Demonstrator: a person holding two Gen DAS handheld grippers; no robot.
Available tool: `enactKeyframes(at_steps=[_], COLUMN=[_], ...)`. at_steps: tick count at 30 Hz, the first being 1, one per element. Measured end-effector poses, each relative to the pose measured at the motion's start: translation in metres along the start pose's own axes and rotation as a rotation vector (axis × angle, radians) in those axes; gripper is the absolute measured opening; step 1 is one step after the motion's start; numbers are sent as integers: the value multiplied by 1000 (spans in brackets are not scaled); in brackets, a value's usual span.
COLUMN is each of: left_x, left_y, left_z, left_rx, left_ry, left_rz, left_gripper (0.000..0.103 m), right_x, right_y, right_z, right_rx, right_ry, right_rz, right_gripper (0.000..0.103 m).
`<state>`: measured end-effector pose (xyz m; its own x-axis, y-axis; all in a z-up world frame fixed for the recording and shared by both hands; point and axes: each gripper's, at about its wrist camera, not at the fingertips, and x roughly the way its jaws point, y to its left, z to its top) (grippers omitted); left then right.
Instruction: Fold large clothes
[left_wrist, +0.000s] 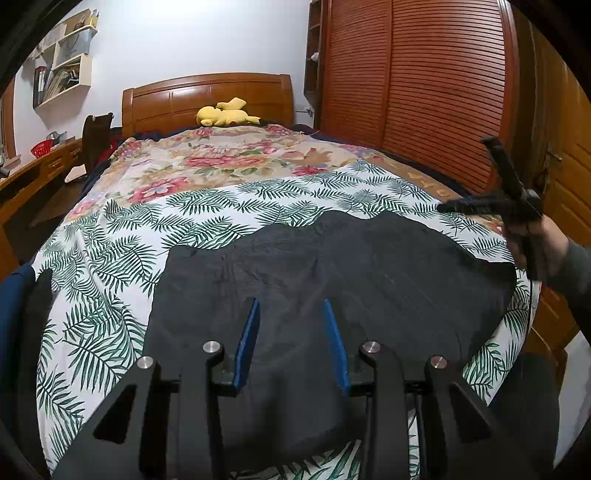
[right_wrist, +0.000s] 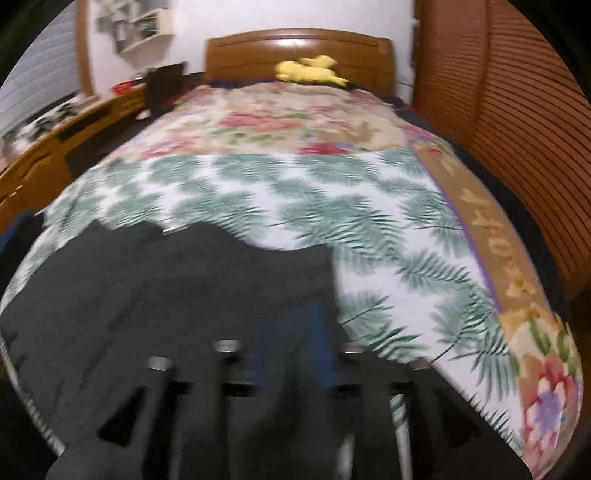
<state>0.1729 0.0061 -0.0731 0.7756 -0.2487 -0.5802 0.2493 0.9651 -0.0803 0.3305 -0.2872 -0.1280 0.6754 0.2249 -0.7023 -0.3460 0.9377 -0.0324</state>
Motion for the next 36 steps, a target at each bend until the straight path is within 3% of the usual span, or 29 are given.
enactKeyframes(at_steps=[10, 14, 20, 24, 26, 36], left_x=[-7, -8, -10, -16, -22, -46], left_y=[-13, -19, -27, -24, -20, 39], left_z=[-9, -16, -25, -34, -38, -55], left_rx=[-3, -1, 0, -11, -11, -107], left_ry=[-6, 2, 12, 26, 29, 59], left_rz=[-16, -14, 2, 32, 57, 187], left_gripper=[34, 34, 34, 34, 34, 34], right_x=[-13, -20, -18, 8, 9, 9], right_y=[115, 140, 165, 175, 176, 172], right_z=[-74, -85, -93, -113, -118, -126], right_rx=[-180, -206, -219, -281, -281, -270], right_ry=[54, 33, 36, 125, 108, 78], right_rz=[167, 208, 264, 216, 211, 207], right_gripper=[48, 48, 48, 49, 49, 49])
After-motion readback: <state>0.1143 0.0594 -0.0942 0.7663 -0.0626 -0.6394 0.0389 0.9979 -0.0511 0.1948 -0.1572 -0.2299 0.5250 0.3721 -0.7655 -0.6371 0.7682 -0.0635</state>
